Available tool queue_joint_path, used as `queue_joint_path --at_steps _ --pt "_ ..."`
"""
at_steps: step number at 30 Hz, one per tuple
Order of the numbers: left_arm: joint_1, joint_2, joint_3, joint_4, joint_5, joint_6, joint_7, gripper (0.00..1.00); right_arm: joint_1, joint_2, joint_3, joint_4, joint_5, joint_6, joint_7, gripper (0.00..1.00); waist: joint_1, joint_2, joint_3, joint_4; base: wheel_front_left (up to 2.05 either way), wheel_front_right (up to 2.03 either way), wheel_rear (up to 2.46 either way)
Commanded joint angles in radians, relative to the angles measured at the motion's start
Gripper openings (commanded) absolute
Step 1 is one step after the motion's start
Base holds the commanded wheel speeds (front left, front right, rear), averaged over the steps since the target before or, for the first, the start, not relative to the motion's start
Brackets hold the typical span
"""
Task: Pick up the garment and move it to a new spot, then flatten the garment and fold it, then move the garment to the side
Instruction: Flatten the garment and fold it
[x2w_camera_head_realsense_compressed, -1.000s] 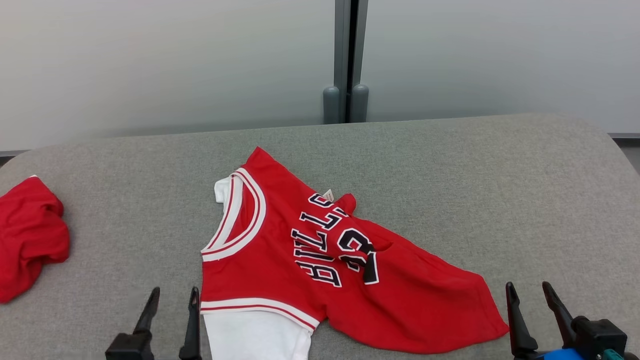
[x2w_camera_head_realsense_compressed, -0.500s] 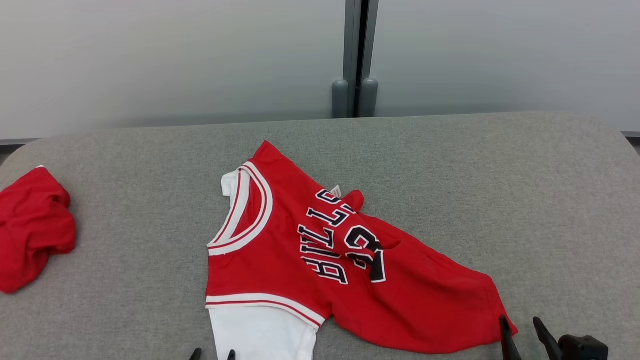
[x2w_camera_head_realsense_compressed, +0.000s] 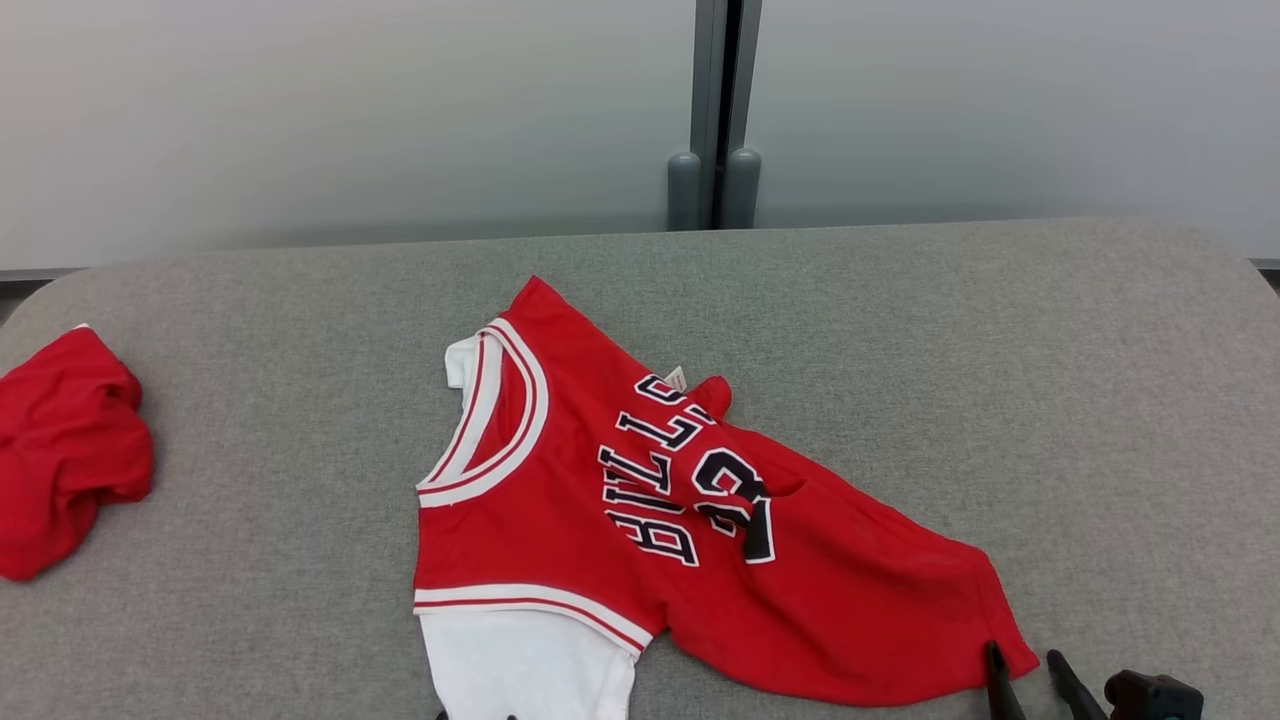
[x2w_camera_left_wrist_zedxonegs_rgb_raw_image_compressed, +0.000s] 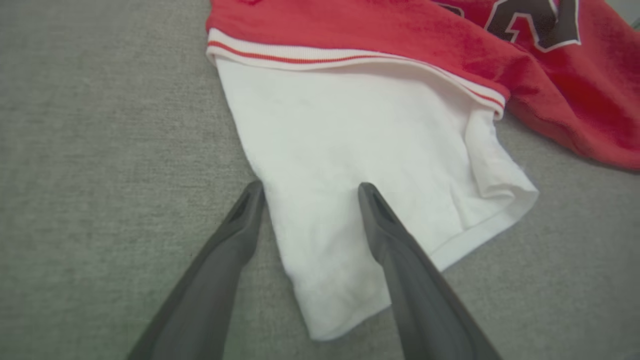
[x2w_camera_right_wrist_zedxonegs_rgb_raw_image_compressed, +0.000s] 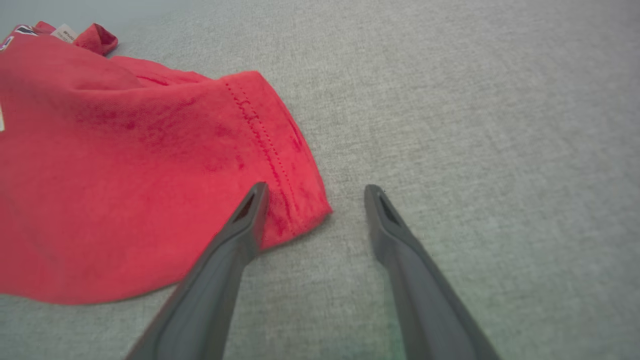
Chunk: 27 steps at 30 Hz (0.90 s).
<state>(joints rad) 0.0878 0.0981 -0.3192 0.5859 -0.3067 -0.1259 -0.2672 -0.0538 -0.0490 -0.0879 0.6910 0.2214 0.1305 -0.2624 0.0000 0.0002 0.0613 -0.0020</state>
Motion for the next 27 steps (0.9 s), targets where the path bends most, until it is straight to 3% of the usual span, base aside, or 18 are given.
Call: queue_joint_path --at_steps 1,15,19,20,21,22,23,24,25,26,27 --pt "-0.01 -0.001 -0.023 0.012 -0.014 -0.008 0.005 1.0 -0.013 -0.003 0.01 0.013 0.018 0.0 -0.003 1.0 0.0 -0.0002 0.001 0.0 0.0 0.0 0.0" --pt "-0.072 -0.004 -0.061 0.027 -0.089 -0.008 0.007 1.0 -0.063 0.004 0.104 0.081 0.129 0.002 0.004 1.0 0.0 -0.0002 0.028 0.007 0.0 0.0 0.0" --pt "-0.086 -0.009 -0.067 0.032 -0.101 -0.008 0.006 1.0 -0.072 0.01 0.173 0.088 0.182 0.003 0.006 1.0 0.0 -0.0002 0.031 0.008 0.0 0.0 0.0" --pt "-0.088 -0.011 -0.072 0.034 -0.106 -0.008 0.006 1.0 -0.072 0.01 0.188 0.089 0.192 0.003 0.006 0.93 0.0 -0.0002 0.032 0.008 0.0 0.0 0.0" --pt "-0.091 -0.014 -0.08 0.038 -0.11 -0.008 0.006 1.0 -0.072 0.011 0.209 0.091 0.205 0.003 0.006 0.67 0.0 -0.0002 0.034 0.008 0.0 0.0 0.0" --pt "-0.092 -0.016 -0.091 0.043 -0.117 -0.008 0.007 0.81 -0.072 0.012 0.223 0.09 0.215 0.003 0.006 0.14 0.0 -0.0002 0.035 0.008 0.0 0.0 0.0" --pt "-0.095 -0.017 -0.1 0.047 -0.123 -0.008 0.007 0.44 -0.073 0.011 0.229 0.088 0.221 0.003 0.006 0.0 0.0 -0.0002 0.037 0.007 0.0 0.0 0.0" --pt "-0.102 -0.017 -0.108 0.049 -0.127 -0.008 0.007 0.22 -0.076 0.011 0.238 0.083 0.227 0.003 0.006 0.0 0.0 -0.0002 0.038 0.007 0.0 0.0 0.0" --pt "-0.107 -0.017 -0.117 0.049 -0.131 -0.008 0.007 0.08 -0.079 0.01 0.243 0.076 0.23 0.003 0.006 0.0 0.0 -0.0002 0.04 0.006 0.0 0.0 0.0" --pt "-0.113 -0.016 -0.122 0.049 -0.135 -0.008 0.006 0.0 -0.082 0.007 0.244 0.068 0.234 0.002 0.005 0.0 0.0 -0.0002 0.042 0.006 0.0 0.0 0.0" --pt "-0.118 -0.015 -0.125 0.047 -0.141 -0.008 0.006 0.0 -0.083 0.004 0.248 0.06 0.237 0.002 0.005 0.0 0.0 -0.0002 0.043 0.006 0.0 0.0 0.0"
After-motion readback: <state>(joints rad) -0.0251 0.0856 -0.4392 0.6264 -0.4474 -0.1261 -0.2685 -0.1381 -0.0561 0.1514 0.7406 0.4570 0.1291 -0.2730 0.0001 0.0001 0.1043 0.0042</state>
